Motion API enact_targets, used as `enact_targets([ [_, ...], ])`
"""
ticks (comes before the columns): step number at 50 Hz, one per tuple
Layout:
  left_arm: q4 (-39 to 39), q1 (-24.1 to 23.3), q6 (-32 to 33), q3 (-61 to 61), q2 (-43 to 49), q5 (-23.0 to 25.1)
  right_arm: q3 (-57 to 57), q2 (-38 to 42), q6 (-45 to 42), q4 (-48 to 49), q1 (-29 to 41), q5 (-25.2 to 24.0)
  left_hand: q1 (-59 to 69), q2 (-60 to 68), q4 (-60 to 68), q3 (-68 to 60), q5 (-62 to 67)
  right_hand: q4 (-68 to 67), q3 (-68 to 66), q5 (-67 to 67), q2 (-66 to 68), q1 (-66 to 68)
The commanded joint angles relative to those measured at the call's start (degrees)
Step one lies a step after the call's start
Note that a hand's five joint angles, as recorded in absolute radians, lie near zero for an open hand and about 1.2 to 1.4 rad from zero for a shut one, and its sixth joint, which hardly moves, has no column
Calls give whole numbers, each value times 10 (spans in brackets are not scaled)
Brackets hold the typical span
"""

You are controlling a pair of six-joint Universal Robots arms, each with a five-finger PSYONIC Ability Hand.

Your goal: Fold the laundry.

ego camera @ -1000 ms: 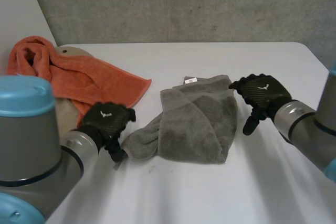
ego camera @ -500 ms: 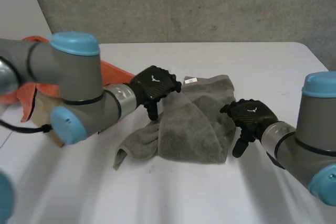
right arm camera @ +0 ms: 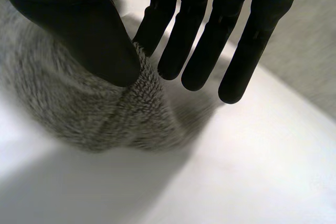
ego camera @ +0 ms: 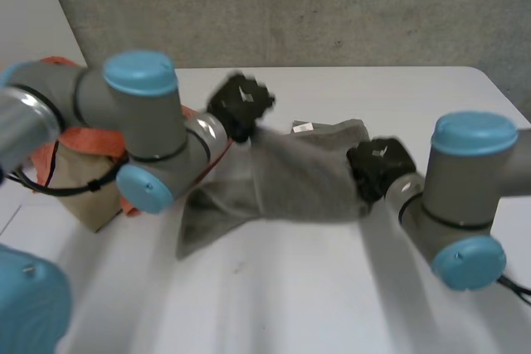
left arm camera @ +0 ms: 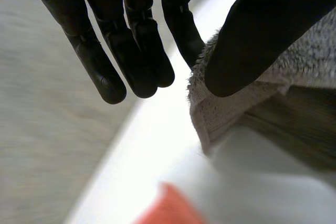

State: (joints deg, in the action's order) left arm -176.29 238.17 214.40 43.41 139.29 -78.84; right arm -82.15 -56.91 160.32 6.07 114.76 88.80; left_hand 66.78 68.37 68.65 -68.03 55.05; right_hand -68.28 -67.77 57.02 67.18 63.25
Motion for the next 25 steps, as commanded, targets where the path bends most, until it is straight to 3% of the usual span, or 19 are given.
enact_targets([
  [1, -53, 10, -75, 79, -146, -22, 68, -47, 10, -1, -23, 0, 132, 116, 114, -120, 150, -117, -122, 130, 128, 167],
  [6, -55, 13, -106, 167, -253, -29, 88, -104, 10, 17, -23, -13, 132, 116, 114, -120, 150, -117, -122, 130, 128, 167],
  [12, -57, 6, -109, 306, -370, -70, 111, -158, 22, 59, -33, -67, 132, 116, 114, -120, 150, -117, -122, 130, 128, 167],
  [18, -55, -34, -102, 426, -414, -87, 134, -103, 53, 59, -31, -105, 132, 116, 114, -120, 150, -117, -122, 130, 128, 167],
  [25, -59, -56, -89, 462, -392, -114, 184, -7, 56, 47, -32, -101, 132, 116, 114, -120, 150, -117, -122, 130, 128, 167],
])
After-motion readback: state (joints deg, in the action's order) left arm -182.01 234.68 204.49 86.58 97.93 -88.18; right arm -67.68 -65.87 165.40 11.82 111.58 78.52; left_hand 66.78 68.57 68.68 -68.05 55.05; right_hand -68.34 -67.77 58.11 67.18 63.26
